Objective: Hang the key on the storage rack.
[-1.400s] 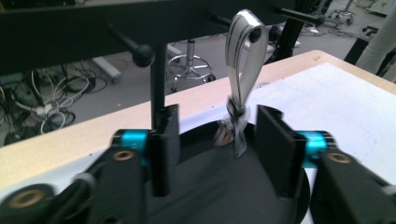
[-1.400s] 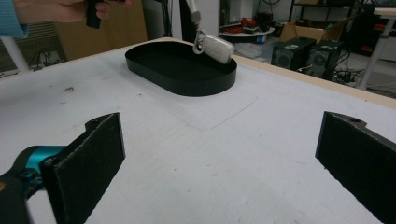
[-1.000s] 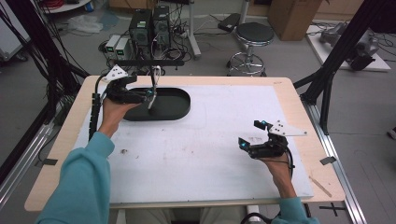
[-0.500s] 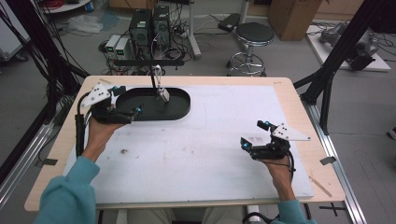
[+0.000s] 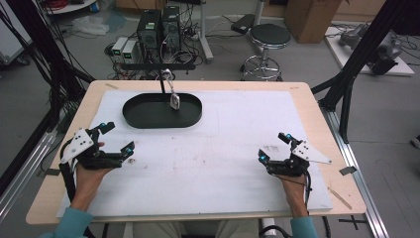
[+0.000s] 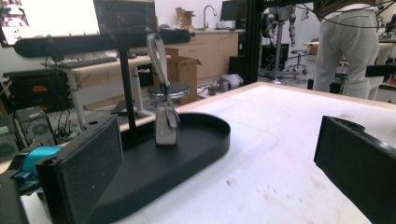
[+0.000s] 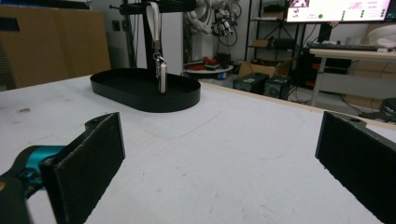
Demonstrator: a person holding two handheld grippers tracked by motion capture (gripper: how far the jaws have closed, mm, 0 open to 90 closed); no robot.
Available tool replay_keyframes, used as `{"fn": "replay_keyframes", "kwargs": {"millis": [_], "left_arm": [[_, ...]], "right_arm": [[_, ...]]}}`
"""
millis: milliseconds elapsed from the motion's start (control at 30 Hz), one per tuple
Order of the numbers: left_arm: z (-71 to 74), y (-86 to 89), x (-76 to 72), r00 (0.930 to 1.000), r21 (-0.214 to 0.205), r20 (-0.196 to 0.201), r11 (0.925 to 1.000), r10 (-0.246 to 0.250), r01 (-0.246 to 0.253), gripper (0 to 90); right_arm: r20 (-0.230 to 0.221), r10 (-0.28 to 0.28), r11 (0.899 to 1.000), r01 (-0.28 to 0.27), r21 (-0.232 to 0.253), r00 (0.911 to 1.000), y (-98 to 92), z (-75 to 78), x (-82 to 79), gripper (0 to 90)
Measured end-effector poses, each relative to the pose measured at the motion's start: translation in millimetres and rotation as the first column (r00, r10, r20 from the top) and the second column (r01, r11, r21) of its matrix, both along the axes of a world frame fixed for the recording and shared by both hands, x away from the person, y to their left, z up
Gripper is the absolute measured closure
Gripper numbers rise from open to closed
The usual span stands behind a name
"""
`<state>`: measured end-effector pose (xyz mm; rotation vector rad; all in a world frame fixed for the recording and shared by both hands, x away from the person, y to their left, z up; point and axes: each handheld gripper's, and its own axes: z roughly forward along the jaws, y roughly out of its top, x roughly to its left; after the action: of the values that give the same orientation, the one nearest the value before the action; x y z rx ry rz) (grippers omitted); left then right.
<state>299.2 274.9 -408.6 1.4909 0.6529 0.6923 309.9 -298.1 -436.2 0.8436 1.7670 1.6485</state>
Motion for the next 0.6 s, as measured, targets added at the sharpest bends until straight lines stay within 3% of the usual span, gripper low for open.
{"fn": "replay_keyframes", "kwargs": {"millis": [167, 233, 300, 333, 433, 500, 600], "left_arm": [[-12.0, 1.0, -4.5, 0.9999, -0.001, 0.007, 0.9999, 0.011, -0.011, 1.7], [-13.6, 1.0, -5.8, 0.9998, -0.02, 0.012, 0.9997, 0.014, -0.014, 1.7], [-14.9, 1.4, -7.0, 0.9997, -0.023, 0.019, 0.9996, 0.016, -0.016, 1.7], [-16.4, 1.6, -7.3, 0.9995, -0.03, 0.024, 0.9994, 0.018, -0.018, 1.7], [-19.2, 1.9, -5.7, 0.9999, -0.017, 0.003, 0.9997, 0.017, -0.017, 1.7], [-22.1, 2.3, -5.7, 0.9998, -0.041, -0.001, 0.999, 0.02, -0.02, 1.7], [-27.4, 3.3, -6.0, 0.9998, -0.038, -0.007, 0.9991, 0.018, -0.019, 1.7]], "right_arm": [[0.018, -0.011, 1.0, 0.011, 0.002, 0.9998, -0.4, -8.7, -1.0, 0.8], [0.018, -0.009, 1.0, 0.009, -0.005, 0.9998, 0.1, -13.7, -1.2, 0.8], [-0.018, -0.005, 1.0, 0.005, -0.006, 0.9998, 1.3, -18.0, -1.2, 0.7], [-0.007, -0.005, 1.0, 0.005, -0.008, 1.0, 1.6, -17.5, -2.2, 0.8], [-0.005, -0.001, 1.0, 0.0, -0.017, 1.0, 2.2, -17.9, -2.2, 0.8], [-0.002, 0.0, 1.0, 0.0, -0.027, 1.0, 3.2, -18.1, -2.6, 0.8], [0.0, -0.002, 0.999, 0.002, -0.034, 1.0, 3.4, -18.1, -2.7, 0.8]]}}
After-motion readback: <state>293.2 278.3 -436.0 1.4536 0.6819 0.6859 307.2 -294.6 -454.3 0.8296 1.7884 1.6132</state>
